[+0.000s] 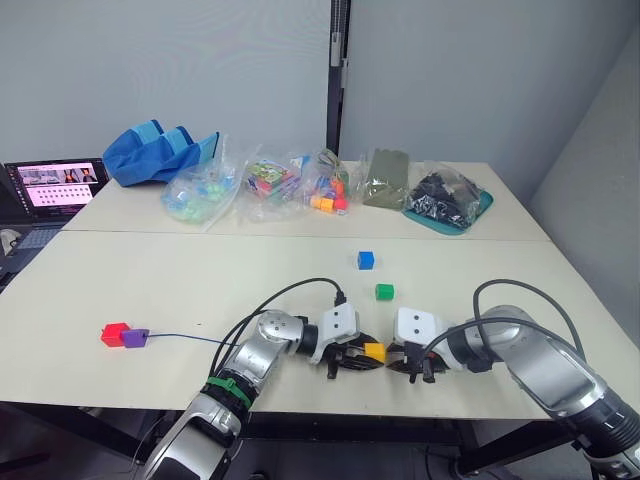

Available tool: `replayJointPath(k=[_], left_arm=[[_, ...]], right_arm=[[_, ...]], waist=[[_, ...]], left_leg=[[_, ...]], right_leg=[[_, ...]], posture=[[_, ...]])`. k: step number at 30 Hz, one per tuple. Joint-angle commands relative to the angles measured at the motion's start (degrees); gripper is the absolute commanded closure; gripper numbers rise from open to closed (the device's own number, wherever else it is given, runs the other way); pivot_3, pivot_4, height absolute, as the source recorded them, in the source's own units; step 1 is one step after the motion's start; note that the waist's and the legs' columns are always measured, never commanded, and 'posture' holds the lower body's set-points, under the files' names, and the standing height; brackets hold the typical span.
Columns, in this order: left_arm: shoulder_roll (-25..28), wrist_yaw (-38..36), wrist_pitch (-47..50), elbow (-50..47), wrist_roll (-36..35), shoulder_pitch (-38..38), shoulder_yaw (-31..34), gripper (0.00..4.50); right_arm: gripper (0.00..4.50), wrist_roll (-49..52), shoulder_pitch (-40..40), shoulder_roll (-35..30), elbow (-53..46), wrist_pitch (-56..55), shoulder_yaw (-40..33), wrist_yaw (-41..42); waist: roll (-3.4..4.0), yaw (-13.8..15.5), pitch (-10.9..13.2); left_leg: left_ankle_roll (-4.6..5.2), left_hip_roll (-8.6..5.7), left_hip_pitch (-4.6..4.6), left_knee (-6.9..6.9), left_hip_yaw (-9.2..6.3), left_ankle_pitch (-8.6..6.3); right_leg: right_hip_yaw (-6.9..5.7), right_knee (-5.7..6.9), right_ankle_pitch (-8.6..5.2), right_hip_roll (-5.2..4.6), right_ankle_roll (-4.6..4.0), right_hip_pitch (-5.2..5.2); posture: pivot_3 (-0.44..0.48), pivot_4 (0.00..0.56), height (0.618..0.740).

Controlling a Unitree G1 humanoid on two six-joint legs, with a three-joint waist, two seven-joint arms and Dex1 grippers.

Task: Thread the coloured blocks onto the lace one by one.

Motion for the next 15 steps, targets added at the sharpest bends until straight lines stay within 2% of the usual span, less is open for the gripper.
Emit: replayJointPath(k=[1, 7, 15], left_arm=[[2.43, -0.82, -0.34, -0.65, 0.06, 0.01, 1.39, 3.19], [8.0, -1.76, 0.38, -3.76, -1.55, 2.23, 4.1, 3.19], [26.61, -5.32, -1.85, -1.05, -4.49, 8.26, 13.89, 3.19]], right_arm=[[4.5, -2.46, 0.5, -0.92, 2.83, -0.63, -0.14, -0.84], [4.5, -2.85, -1.35, 0.7, 5.61, -2.03, 0.32, -0.88], [4.5, -3.86, -5.74, 4.69, 10.4, -5.28, 2.54, 1.66]], waist=[[-0.01, -0.05, -0.01], [-0.02, -0.36, -0.02], [-0.04, -2.39, -0.04]], left_leg=[[0.0, 0.0, 0.03, -0.01, 0.0, 0.0], [0.0, 0.0, 0.09, -0.01, 0.0, 0.0], [0.0, 0.07, 0.23, -0.17, -0.01, 0.0]], right_leg=[[0.0, 0.0, 0.0, 0.0, 0.0, 0.02], [0.01, 0.02, 0.0, 0.0, 0.0, 0.06], [0.01, 0.1, 0.0, 0.07, -0.04, 0.06]], posture=[[0.0, 0.15, 0.74], [0.0, 0.15, 0.74], [0.0, 0.15, 0.74]])
